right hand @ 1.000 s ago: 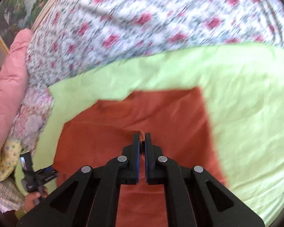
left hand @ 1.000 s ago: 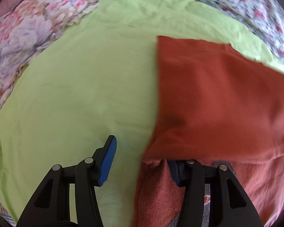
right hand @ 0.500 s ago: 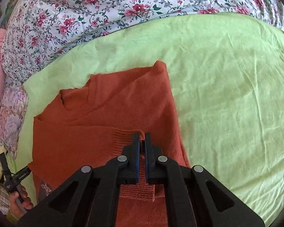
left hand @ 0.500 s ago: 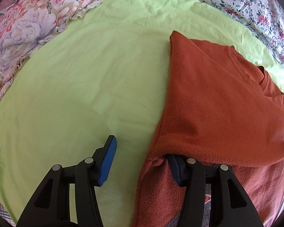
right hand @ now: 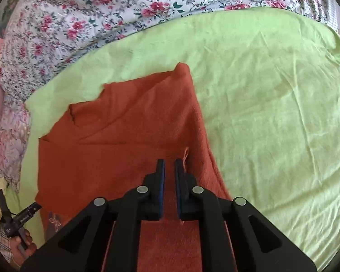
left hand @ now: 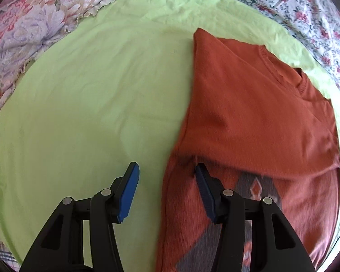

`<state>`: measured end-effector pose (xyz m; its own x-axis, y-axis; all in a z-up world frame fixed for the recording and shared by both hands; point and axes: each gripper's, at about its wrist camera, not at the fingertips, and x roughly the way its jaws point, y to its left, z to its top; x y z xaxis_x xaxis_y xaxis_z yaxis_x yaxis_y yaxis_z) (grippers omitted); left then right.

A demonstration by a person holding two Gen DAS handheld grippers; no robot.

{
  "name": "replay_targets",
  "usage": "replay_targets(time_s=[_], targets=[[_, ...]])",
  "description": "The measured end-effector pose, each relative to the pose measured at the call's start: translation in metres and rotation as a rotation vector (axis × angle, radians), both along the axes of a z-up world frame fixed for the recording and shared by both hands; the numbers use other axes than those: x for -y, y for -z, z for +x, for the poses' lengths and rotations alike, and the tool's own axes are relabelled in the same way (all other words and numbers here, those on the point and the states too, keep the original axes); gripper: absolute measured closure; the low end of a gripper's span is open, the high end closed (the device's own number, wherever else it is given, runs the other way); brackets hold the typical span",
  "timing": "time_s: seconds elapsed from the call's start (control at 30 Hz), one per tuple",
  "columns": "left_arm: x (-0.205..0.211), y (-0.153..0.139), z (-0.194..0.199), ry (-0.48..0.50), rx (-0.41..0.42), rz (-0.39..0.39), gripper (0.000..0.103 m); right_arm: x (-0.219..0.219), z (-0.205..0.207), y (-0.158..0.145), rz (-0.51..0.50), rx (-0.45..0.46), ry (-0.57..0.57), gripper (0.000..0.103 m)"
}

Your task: Fold small clothes

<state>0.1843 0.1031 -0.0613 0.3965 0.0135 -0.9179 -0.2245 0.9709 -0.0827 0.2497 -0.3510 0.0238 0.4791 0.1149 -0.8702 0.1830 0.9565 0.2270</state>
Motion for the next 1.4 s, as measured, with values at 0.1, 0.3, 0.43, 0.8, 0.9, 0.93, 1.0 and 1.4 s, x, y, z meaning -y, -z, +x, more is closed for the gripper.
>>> replay_targets(time_s=[0.1,0.3,0.43,0.8,0.9,0.93,1.0,1.4], targets=[[0.003,-0.005,-0.017,0.022,-0.007,-0.002,0.051,-0.01,-0.022,-0.007,0.016,0.002,-0.013,0.09],[0.004,-0.014,-0.06,0.067,-0.021,-0.014,0.051,-0.026,-0.07,-0.007,0.052,-0.012,-0.037,0.07],[0.003,-0.015,-0.095,0.097,-0.028,-0.016,0.05,-0.029,-0.1,-0.006,0.07,-0.028,-0.037,0.07],[0.004,-0.004,-0.172,0.148,-0.084,-0.15,0.048,-0.013,-0.192,-0.01,0.099,-0.027,0.033,0.069],[0.01,-0.001,-0.189,0.183,-0.104,-0.165,0.048,-0.008,-0.212,-0.011,0.107,-0.023,0.051,0.069],[0.011,0.0,-0.194,0.192,-0.109,-0.171,0.048,-0.006,-0.218,-0.012,0.107,-0.023,0.06,0.069],[0.016,0.002,-0.203,0.203,-0.122,-0.183,0.048,0.001,-0.232,-0.012,0.105,-0.024,0.081,0.069],[0.024,0.018,-0.223,0.206,-0.155,-0.252,0.036,0.02,-0.296,-0.005,0.126,-0.077,0.131,0.068]])
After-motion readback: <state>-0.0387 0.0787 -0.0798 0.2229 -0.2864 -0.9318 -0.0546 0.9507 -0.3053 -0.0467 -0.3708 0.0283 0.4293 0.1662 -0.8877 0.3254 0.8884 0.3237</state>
